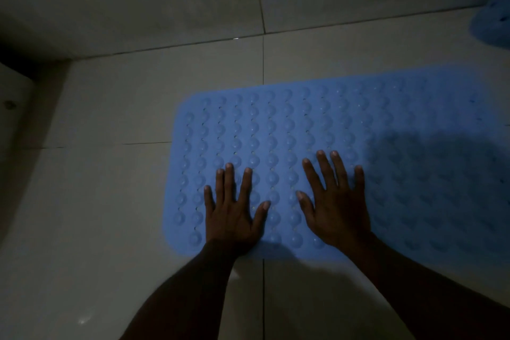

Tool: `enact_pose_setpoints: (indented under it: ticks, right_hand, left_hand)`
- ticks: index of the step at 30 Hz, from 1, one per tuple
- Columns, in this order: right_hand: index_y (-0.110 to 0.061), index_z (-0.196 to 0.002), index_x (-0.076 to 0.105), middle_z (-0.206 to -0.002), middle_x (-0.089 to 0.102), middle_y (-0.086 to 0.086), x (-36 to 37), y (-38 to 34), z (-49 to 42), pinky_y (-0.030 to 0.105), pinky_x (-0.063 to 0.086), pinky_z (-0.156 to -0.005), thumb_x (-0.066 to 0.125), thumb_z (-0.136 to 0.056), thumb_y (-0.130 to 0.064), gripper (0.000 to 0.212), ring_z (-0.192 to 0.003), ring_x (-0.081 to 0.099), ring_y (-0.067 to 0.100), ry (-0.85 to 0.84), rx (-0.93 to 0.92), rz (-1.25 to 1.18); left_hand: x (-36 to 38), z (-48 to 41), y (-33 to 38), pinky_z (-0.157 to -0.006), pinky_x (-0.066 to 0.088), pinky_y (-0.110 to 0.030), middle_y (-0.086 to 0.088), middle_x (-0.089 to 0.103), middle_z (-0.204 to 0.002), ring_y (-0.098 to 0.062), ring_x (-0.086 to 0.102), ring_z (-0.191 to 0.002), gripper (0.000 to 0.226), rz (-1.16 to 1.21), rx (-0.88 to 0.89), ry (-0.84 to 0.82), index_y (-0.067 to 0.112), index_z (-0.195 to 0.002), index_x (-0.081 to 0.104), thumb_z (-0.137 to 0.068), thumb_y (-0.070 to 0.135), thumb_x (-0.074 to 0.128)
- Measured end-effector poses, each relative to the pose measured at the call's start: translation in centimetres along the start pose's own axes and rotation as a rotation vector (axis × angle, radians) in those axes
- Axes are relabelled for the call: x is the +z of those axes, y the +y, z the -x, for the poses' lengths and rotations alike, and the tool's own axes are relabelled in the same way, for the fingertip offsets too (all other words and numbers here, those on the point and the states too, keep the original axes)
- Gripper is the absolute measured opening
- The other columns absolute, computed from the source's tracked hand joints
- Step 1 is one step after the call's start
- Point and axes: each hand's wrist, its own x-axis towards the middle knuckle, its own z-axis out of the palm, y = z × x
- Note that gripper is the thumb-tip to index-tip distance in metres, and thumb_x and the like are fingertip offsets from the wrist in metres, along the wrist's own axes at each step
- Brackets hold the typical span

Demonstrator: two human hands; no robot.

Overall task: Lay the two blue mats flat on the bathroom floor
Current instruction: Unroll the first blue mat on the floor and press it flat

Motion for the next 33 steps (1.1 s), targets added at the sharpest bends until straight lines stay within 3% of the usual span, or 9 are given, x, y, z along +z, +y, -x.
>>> enact_pose_setpoints:
  ticks: [4,8,13,15,17,19,22,26,33]
  right_hand:
    - [-0.026,-0.157,0.018,-0.166,0.012,0.009,-0.2,0.1,0.0,0.064,0.010,-0.116,0.026,-0.095,-0.061,0.072,-0.153,0.007,0.032,-0.003,-0.006,-0.013]
    - [-0.031,-0.157,0.015,-0.166,0.007,0.002,-0.6,0.5,-0.2,0.063,0.007,-0.117,0.019,-0.092,-0.068,0.075,-0.154,0.004,0.027,-0.070,0.002,-0.108]
    - [-0.027,-0.146,0.047,-0.155,0.043,0.002,-2.4,3.8,1.4,0.060,0.030,-0.112,0.034,-0.090,-0.061,0.066,-0.146,0.035,0.022,0.050,0.047,-0.164]
    - [-0.026,-0.146,0.045,-0.155,0.042,0.003,-2.8,6.7,2.4,0.060,0.026,-0.114,0.033,-0.091,-0.059,0.066,-0.146,0.034,0.025,0.066,0.085,-0.131]
    - [-0.024,-0.147,0.045,-0.156,0.041,0.006,-3.0,9.9,3.4,0.060,0.024,-0.115,0.037,-0.094,-0.057,0.064,-0.145,0.035,0.028,0.099,0.128,-0.089]
    - [-0.020,-0.144,0.050,-0.153,0.045,0.009,-3.2,12.7,4.4,0.058,0.030,-0.113,0.044,-0.093,-0.055,0.062,-0.142,0.041,0.028,0.151,0.187,-0.037]
    - [-0.020,-0.145,0.048,-0.154,0.044,0.009,-3.3,15.6,5.3,0.056,0.030,-0.111,0.046,-0.091,-0.055,0.065,-0.143,0.039,0.029,0.135,0.263,0.005]
    - [-0.023,-0.153,0.034,-0.161,0.030,0.009,-2.2,18.3,5.9,0.059,0.023,-0.115,0.035,-0.093,-0.059,0.069,-0.149,0.025,0.030,0.074,0.323,-0.006]
    - [-0.021,-0.156,0.025,-0.164,0.021,0.009,-0.2,18.8,6.7,0.057,0.016,-0.119,0.037,-0.096,-0.057,0.071,-0.151,0.020,0.030,0.183,0.324,-0.012]
  left_hand:
    - [-1.4,-0.3,0.2,-0.122,-0.017,-0.054,-0.003,-0.038,-0.162,-0.024,-0.036,-0.149,0.083,0.016,-0.006,-0.146,0.039,-0.156,-0.025,-0.091,0.079,0.008]
    - [-2.5,-0.6,1.1,-0.122,-0.013,-0.057,-0.007,-0.039,-0.162,-0.028,-0.034,-0.149,0.085,0.000,-0.053,-0.250,0.036,-0.156,-0.026,-0.093,0.078,0.012]
    - [-3.5,-0.1,4.8,-0.124,-0.008,-0.055,-0.018,-0.020,-0.168,-0.038,-0.018,-0.154,0.090,0.054,-0.160,-0.223,0.023,-0.162,-0.009,-0.093,0.077,0.013]
    - [-3.3,0.7,7.2,-0.123,-0.010,-0.055,-0.015,-0.022,-0.168,-0.041,-0.020,-0.153,0.089,0.065,-0.073,-0.182,0.029,-0.162,-0.008,-0.090,0.079,0.006]
    - [-2.6,1.4,10.0,-0.122,-0.011,-0.056,-0.010,-0.024,-0.167,-0.039,-0.024,-0.152,0.093,0.033,0.137,-0.147,0.036,-0.161,-0.010,-0.081,0.083,-0.011]
    - [-1.8,1.7,12.9,-0.124,-0.006,-0.058,-0.007,-0.021,-0.167,-0.036,-0.025,-0.150,0.097,0.031,0.306,-0.121,0.038,-0.160,-0.007,-0.075,0.084,-0.021]
    - [-1.4,1.2,17.0,-0.124,-0.010,-0.054,-0.005,-0.022,-0.168,-0.033,-0.025,-0.152,0.092,0.072,0.363,-0.123,0.037,-0.161,-0.007,-0.079,0.079,-0.015]
    - [-0.8,-0.3,20.7,-0.124,-0.013,-0.054,-0.006,-0.022,-0.168,-0.031,-0.027,-0.153,0.077,0.054,0.394,-0.097,0.033,-0.162,-0.008,-0.095,0.069,0.003]
    - [3.2,-1.4,21.7,-0.124,0.005,-0.059,-0.008,0.000,-0.172,-0.028,-0.006,-0.158,0.072,0.017,0.473,0.040,0.028,-0.163,0.013,-0.101,0.061,0.030]
